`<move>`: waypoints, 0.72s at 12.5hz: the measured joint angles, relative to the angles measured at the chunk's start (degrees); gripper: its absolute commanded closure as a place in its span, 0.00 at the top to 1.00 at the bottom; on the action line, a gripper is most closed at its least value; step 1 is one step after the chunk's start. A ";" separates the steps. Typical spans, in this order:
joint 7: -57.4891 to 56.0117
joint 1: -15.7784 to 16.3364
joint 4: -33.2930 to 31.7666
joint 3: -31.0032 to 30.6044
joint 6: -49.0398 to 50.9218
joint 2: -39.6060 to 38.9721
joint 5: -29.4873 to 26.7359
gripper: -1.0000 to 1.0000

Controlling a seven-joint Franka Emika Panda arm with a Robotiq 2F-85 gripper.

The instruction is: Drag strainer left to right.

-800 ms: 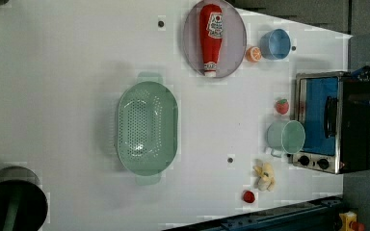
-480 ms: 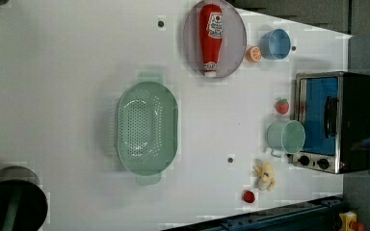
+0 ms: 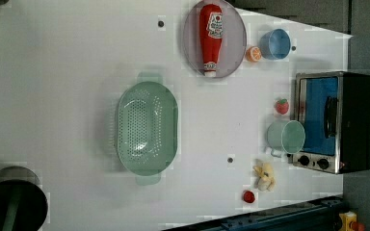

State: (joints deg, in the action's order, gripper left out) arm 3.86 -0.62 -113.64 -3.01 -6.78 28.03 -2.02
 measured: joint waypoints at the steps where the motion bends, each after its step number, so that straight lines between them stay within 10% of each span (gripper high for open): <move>1: 1.37 0.24 -0.90 -3.09 -1.59 -2.17 0.37 1.00; 9: 30.41 4.32 -5.99 -25.83 -19.37 -32.33 -1.02 1.00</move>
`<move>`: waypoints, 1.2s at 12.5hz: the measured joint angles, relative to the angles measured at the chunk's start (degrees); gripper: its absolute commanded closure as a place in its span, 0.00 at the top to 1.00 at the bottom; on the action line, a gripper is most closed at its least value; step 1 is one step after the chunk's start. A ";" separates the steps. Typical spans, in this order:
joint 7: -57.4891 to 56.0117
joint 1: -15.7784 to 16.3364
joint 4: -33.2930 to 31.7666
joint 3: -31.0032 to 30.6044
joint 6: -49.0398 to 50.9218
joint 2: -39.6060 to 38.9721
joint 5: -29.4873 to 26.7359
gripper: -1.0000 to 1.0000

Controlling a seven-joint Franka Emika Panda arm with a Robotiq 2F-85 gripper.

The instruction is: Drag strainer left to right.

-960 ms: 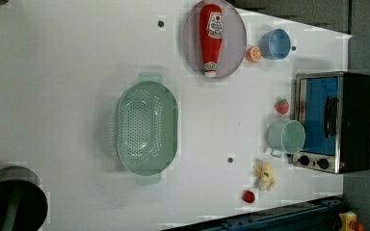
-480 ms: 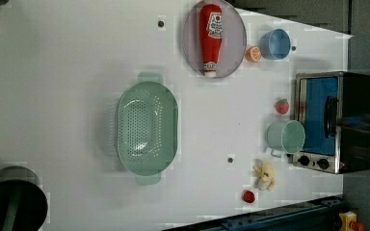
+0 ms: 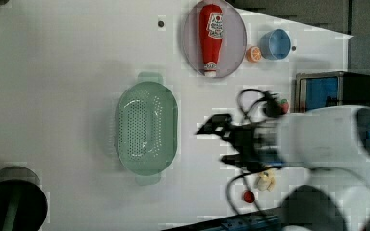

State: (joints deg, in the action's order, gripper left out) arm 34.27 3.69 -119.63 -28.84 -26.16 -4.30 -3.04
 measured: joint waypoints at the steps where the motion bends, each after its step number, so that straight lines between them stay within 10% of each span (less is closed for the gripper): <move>1: 4.81 0.52 -0.78 -1.40 -3.50 -2.51 0.28 1.00; 8: 40.15 1.83 0.45 -4.53 -18.49 -17.38 13.19 1.00; 15: 47.03 3.26 -1.45 1.01 -25.46 -30.03 18.22 1.00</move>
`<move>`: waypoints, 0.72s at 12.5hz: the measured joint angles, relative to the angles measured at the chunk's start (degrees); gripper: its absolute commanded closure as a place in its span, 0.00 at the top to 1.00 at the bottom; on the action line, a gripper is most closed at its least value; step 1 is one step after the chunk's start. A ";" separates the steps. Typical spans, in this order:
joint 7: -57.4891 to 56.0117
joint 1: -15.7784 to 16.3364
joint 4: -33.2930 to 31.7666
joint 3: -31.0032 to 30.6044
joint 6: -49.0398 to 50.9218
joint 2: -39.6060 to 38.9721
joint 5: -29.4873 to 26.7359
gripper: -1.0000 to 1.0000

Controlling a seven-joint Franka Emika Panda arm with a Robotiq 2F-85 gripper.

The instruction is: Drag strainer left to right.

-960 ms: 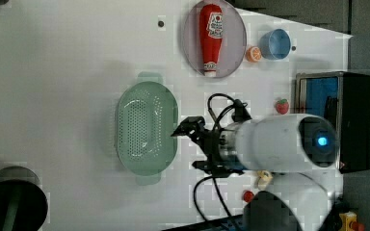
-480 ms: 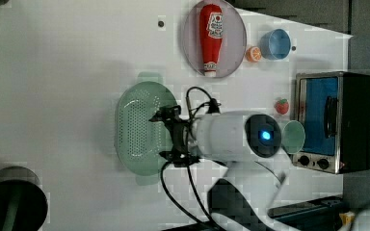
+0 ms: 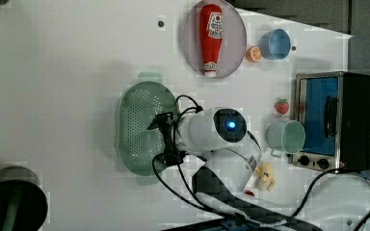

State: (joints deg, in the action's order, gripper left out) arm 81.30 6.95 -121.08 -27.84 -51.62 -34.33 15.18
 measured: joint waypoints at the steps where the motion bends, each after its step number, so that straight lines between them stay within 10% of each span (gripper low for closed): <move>1: 0.00 -0.11 0.11 0.83 -0.62 -0.48 0.38 1.00; 9: 0.62 -1.05 0.56 4.03 -2.88 0.64 0.91 1.00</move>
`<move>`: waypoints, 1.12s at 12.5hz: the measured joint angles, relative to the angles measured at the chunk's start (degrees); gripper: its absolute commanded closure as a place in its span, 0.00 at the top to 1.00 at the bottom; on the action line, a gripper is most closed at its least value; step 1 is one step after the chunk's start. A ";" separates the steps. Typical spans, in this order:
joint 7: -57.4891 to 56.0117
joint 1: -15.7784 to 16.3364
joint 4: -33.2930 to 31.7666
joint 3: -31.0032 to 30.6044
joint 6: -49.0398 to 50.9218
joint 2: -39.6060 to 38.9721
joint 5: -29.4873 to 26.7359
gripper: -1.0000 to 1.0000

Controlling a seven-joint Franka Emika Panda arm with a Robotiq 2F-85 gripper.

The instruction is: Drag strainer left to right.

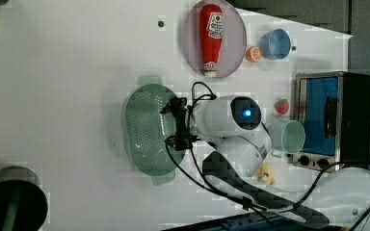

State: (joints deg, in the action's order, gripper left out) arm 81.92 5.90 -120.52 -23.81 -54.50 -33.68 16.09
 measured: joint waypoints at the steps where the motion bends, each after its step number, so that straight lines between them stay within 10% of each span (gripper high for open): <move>1: 0.06 -0.27 0.00 0.32 -0.87 0.08 0.52 1.00; 14: -1.34 -6.11 -8.06 3.71 -1.31 5.90 1.22 1.00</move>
State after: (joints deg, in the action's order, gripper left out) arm 80.57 -0.22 -128.58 -20.10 -55.81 -27.78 17.30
